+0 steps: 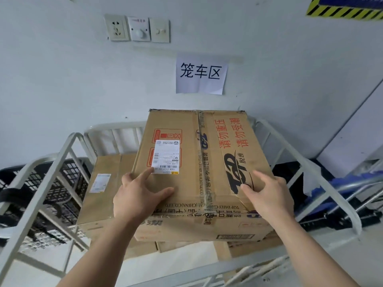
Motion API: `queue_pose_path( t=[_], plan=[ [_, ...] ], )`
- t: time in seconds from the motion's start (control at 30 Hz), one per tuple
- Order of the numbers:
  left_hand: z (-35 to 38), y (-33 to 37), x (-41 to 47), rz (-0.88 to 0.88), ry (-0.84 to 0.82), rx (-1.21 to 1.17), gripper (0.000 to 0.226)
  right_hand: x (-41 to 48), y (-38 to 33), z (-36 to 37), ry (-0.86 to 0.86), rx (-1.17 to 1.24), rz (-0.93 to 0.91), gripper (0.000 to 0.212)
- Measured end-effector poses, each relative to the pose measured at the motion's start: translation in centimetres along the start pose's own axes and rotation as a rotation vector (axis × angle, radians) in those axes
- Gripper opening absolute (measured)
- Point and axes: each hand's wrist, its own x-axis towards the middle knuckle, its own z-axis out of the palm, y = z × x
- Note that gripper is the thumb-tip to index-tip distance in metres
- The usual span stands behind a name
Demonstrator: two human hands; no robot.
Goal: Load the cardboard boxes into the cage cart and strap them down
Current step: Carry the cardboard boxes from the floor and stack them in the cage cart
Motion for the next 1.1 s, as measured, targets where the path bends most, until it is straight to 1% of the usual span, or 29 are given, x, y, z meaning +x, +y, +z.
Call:
queue_pose_path(
  t=[0.17, 0.3, 0.53, 0.7, 0.9, 1.1],
  plan=[
    [4.9, 7.0, 1.4, -0.027, -0.001, -0.034, 0.09, 7.0, 4.7, -2.5, -0.024, -0.037, -0.015, 0.066],
    [8.4, 11.1, 2.9, -0.029, -0.034, -0.068, 0.091, 11.5, 7.5, -3.7, -0.027, -0.096, -0.001, 0.064],
    [13.2, 15.7, 6.4, 0.025, -0.147, -0.104, 0.09, 16.2, 11.4, -4.4, 0.015, -0.162, 0.053, 0.065],
    [16.9, 18.5, 7.6, 0.029, -0.211, -0.115, 0.092, 19.3, 14.0, -4.8, 0.008, -0.205, 0.086, 0.065],
    [22.5, 21.8, 9.4, -0.059, -0.282, -0.146, 0.094, 25.5, 17.4, -4.0, -0.033, -0.276, 0.067, 0.063],
    [27.6, 23.3, 10.9, -0.208, -0.287, -0.141, 0.094, 32.3, 20.0, -0.9, -0.161, -0.281, -0.019, 0.064]
  ],
)
